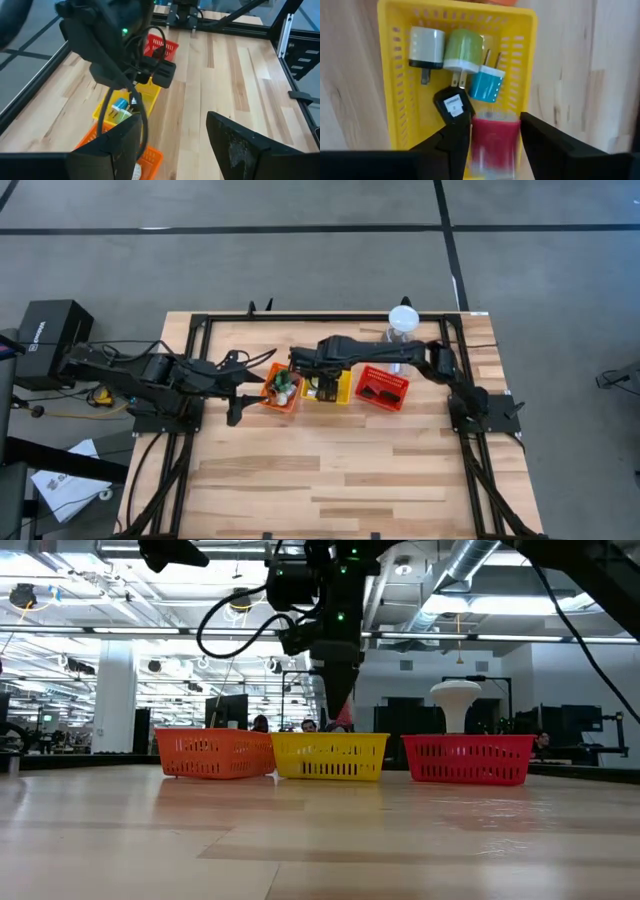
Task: Pick & Place Office items
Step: Put the pink charger adapter into the yellow bin, then return to Home Position
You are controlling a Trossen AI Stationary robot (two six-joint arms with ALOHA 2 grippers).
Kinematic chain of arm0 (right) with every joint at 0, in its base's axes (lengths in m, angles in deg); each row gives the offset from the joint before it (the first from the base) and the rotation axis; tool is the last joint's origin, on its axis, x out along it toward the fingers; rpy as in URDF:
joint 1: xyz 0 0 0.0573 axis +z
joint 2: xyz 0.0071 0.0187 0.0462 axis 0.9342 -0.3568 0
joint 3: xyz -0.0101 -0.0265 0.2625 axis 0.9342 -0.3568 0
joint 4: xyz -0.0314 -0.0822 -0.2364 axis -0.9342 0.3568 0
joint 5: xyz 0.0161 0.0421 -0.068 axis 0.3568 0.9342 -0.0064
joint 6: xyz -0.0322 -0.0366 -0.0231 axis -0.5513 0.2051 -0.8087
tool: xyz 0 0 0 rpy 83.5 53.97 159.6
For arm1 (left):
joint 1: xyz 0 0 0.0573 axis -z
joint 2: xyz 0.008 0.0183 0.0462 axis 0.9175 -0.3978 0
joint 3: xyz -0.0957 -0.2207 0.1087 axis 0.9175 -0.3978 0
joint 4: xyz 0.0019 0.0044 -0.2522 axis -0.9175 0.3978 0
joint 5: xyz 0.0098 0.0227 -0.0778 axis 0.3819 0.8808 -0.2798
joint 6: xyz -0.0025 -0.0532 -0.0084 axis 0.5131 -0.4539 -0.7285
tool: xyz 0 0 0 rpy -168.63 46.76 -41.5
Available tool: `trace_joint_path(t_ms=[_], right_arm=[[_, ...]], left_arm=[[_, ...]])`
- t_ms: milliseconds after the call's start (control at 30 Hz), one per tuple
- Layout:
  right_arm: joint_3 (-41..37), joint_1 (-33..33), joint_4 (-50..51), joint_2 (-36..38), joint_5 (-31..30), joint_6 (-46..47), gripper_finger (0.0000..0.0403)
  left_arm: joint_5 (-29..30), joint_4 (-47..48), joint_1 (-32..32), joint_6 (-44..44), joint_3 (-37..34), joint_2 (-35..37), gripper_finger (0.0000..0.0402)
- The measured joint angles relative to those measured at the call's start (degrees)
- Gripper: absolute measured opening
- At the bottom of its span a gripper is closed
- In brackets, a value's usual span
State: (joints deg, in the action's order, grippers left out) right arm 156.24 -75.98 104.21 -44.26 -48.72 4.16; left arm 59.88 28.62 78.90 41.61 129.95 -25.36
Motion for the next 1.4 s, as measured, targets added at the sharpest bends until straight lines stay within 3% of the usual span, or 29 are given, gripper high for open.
trace_joint_path(t_ms=[467, 867, 1067, 1233, 1400], right_arm=[[0.58, 0.12, 1.02, 0.0, 0.91, 0.17, 0.0191], [17.52, 3.65, 19.68, 0.13, 0.77, -2.89, 0.0189], [18.6, 3.93, 19.67, 7.35, 0.77, -2.77, 0.0188], [16.28, 4.02, 18.37, 15.29, 0.79, -0.41, 0.0185], [4.48, 5.65, 12.86, 25.44, 0.8, 0.93, 0.0185]], left_arm=[[0.05, 0.01, 0.0, 0.02, 0.0, 0.0, 0.0218], [3.89, 0.3, 0.02, 2.54, 0.0, 3.85, 0.0218], [3.9, 6.68, 0.02, 2.1, 0.0, 11.6, 0.0218], [3.94, 6.71, 0.02, 4.95, -2.94, 19.24, 0.0218], [3.9, 3.68, 0.02, 6.6, -11.34, 28.67, 0.0218]])
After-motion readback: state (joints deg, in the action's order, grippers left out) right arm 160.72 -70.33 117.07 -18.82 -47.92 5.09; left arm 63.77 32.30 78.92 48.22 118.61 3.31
